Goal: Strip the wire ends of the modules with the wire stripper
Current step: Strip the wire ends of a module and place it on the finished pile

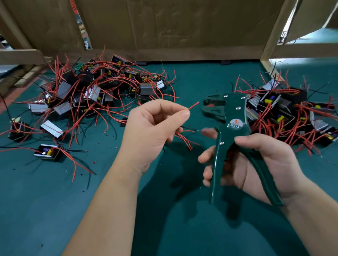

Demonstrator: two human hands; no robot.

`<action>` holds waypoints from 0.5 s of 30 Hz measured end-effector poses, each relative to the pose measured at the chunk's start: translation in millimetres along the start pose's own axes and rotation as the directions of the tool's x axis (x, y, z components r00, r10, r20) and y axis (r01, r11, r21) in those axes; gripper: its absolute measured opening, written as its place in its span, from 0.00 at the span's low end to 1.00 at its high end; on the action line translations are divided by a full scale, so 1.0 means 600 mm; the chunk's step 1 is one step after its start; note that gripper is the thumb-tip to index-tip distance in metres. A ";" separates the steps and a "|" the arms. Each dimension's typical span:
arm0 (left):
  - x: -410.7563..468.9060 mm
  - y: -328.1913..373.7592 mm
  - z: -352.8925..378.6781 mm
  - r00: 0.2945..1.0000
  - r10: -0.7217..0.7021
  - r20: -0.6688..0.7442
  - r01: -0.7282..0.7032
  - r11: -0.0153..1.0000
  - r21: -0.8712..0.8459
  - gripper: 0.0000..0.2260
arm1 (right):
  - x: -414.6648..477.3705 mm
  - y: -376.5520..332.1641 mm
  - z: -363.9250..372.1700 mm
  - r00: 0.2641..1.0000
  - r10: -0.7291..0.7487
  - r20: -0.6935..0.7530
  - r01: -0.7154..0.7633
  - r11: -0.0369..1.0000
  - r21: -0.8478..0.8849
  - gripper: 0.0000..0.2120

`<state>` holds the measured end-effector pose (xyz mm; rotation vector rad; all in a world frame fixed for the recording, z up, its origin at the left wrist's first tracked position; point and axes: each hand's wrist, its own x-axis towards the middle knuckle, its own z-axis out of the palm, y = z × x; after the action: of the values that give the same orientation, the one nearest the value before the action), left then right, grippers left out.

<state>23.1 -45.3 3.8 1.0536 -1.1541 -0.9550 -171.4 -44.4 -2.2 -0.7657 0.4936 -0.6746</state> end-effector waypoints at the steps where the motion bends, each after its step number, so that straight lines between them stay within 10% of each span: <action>1: 0.000 -0.001 -0.001 1.000 0.030 0.001 -0.031 0.998 0.051 0.08 | -0.001 0.001 -0.001 1.000 0.025 0.015 -0.024 0.999 -0.025 0.31; 15: 0.004 -0.013 -0.006 0.983 0.182 -0.001 -0.176 0.952 0.249 0.08 | -0.004 0.011 0.006 0.997 0.058 0.048 -0.050 0.985 -0.164 0.21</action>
<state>26.5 -49.1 -3.4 1.1335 -1.3492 -0.6651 -168.3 -37.7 -4.7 -0.9182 0.5244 -0.5673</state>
